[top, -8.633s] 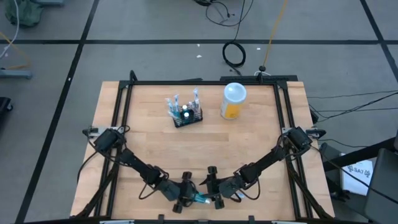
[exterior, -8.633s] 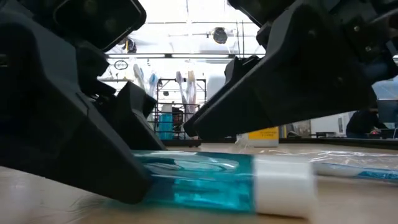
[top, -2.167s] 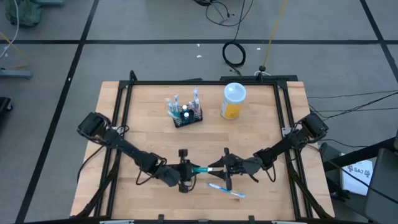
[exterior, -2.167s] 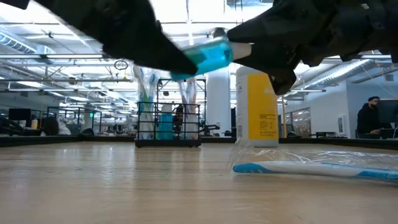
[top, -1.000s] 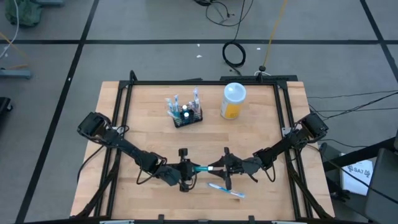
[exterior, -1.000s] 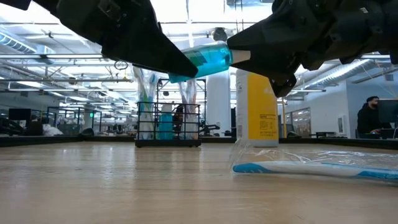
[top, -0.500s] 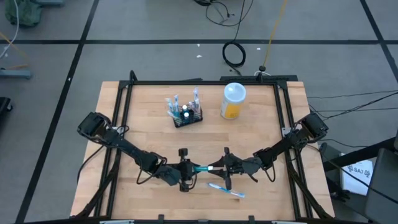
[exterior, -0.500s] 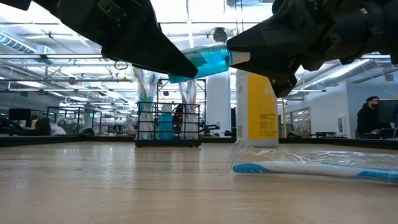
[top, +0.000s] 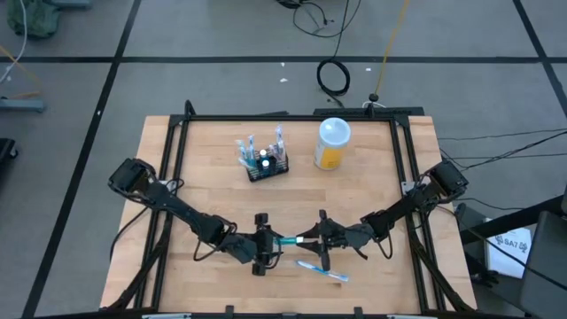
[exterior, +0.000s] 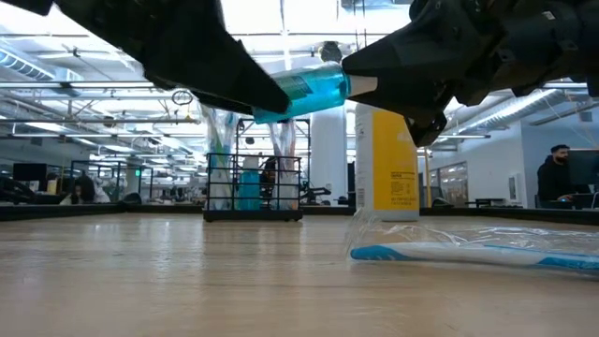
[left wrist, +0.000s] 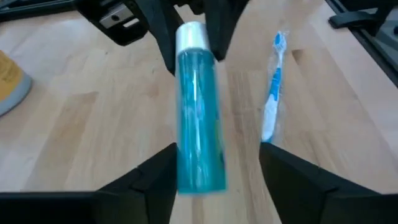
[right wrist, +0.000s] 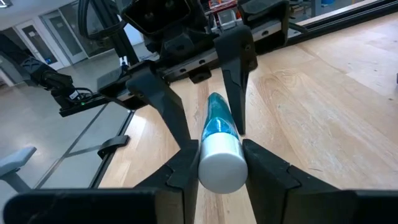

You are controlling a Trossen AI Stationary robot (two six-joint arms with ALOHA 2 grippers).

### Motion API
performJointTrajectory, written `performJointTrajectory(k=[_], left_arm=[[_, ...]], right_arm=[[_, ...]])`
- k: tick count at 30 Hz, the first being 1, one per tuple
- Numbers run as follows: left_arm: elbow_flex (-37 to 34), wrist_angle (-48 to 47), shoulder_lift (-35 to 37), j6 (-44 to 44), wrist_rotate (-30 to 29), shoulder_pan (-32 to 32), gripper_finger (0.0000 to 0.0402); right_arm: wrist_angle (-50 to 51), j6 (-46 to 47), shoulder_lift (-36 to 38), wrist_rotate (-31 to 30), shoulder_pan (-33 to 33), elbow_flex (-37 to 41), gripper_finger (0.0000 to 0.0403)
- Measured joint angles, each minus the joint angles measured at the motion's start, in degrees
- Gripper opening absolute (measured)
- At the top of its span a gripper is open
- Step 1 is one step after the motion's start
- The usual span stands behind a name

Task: Pick & Place toothbrushing station
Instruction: Put the blue mouthwash into the black mesh organizer

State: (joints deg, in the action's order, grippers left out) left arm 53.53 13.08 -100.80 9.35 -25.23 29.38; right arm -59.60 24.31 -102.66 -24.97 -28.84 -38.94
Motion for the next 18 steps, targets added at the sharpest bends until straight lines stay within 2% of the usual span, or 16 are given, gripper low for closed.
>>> performJointTrajectory(k=[5,8,10,12,15,18], left_arm=[[-0.04,-12.95,8.24,0.11,-0.30,0.20,0.0238],[-0.01,-21.86,14.77,3.59,-0.67,0.14,0.0232],[-0.04,-26.99,19.19,5.73,-0.95,0.09,0.0226],[-0.01,-31.93,23.26,7.18,-1.16,0.09,0.0220],[-0.01,-37.76,29.29,6.77,-2.04,0.06,0.0214],[-0.01,-42.01,35.42,5.03,-5.58,0.06,0.0212]], right_arm=[[2.78,-0.15,3.07,2.40,1.25,-0.02,0.0097],[10.18,-1.88,6.08,2.78,3.31,-2.18,0.0097],[17.09,-2.71,7.78,3.60,5.07,-4.92,0.0096],[25.37,-3.93,8.73,6.87,7.21,-9.15,0.0096],[38.96,-7.02,8.84,8.88,10.16,-17.47,0.0096],[54.58,-8.35,8.72,9.17,13.34,-27.00,0.0097]])
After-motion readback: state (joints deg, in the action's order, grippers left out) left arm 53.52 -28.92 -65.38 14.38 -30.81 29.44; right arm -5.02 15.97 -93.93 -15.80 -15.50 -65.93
